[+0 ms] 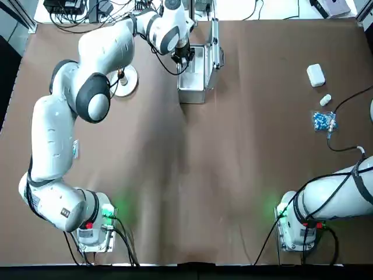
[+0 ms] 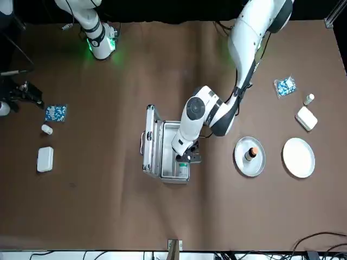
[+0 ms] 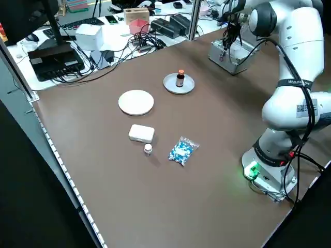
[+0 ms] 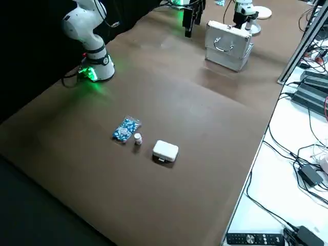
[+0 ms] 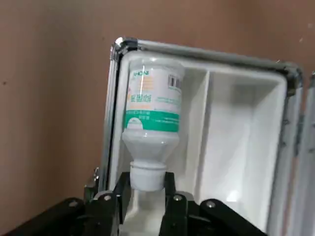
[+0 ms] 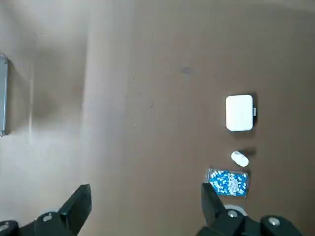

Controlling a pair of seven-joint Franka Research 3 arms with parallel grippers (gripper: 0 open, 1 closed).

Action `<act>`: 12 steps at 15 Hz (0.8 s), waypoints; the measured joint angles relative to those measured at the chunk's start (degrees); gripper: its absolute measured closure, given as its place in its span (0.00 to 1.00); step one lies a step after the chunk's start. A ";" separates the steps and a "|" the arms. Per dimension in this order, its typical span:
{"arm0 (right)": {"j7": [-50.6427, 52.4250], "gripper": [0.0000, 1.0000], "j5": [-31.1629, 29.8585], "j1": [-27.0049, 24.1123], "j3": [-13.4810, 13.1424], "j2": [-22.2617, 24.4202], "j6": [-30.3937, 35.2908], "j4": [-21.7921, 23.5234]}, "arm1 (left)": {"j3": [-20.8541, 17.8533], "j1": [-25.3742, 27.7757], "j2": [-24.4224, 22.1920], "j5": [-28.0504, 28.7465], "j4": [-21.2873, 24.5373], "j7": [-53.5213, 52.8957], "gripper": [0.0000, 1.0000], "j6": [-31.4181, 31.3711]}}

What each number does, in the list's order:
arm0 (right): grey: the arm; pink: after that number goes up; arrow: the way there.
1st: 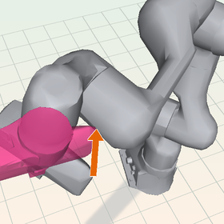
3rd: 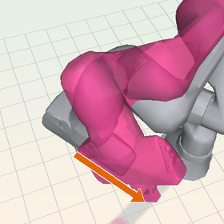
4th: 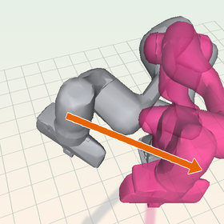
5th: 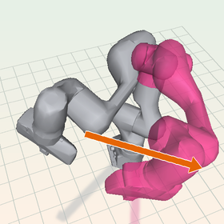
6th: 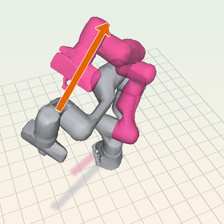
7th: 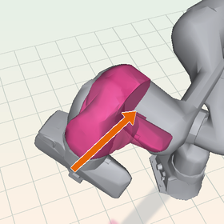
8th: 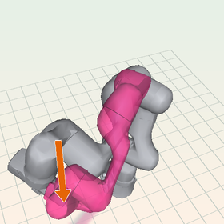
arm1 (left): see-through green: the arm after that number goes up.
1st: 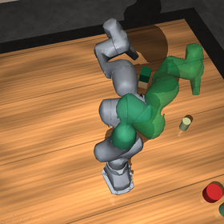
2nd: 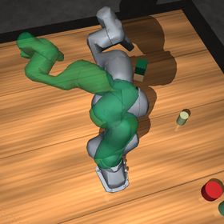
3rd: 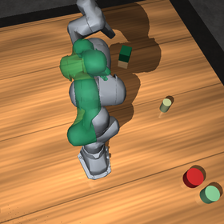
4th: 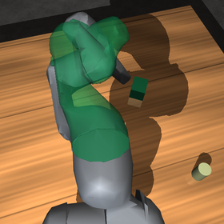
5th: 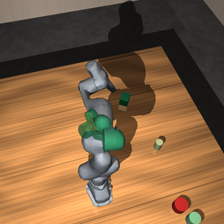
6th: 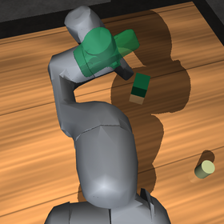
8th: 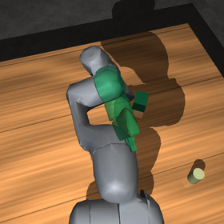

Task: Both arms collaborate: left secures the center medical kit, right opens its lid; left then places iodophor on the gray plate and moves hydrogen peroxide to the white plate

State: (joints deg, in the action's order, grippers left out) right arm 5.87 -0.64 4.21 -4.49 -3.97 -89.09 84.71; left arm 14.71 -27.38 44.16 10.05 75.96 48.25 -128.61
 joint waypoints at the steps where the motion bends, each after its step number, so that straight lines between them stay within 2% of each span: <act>1: -0.12 0.01 0.00 0.00 -0.01 0.00 -0.01 0.00 | -0.01 0.15 -0.83 -1.09 -0.07 0.42 0.68 0.08; 8: -0.62 0.01 0.00 -0.02 -0.07 0.00 -0.30 -0.02 | -0.41 3.44 -3.79 -8.72 -1.65 1.22 0.68 -0.01; 12: -0.64 0.01 0.00 0.03 -0.06 0.00 -0.27 -0.02 | -0.58 6.65 -6.24 -14.95 -2.32 1.35 0.68 0.22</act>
State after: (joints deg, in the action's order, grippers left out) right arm 5.23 -0.64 4.24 -4.55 -3.97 -89.36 84.69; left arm 14.12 -20.74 37.92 -4.90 73.64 49.60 -128.40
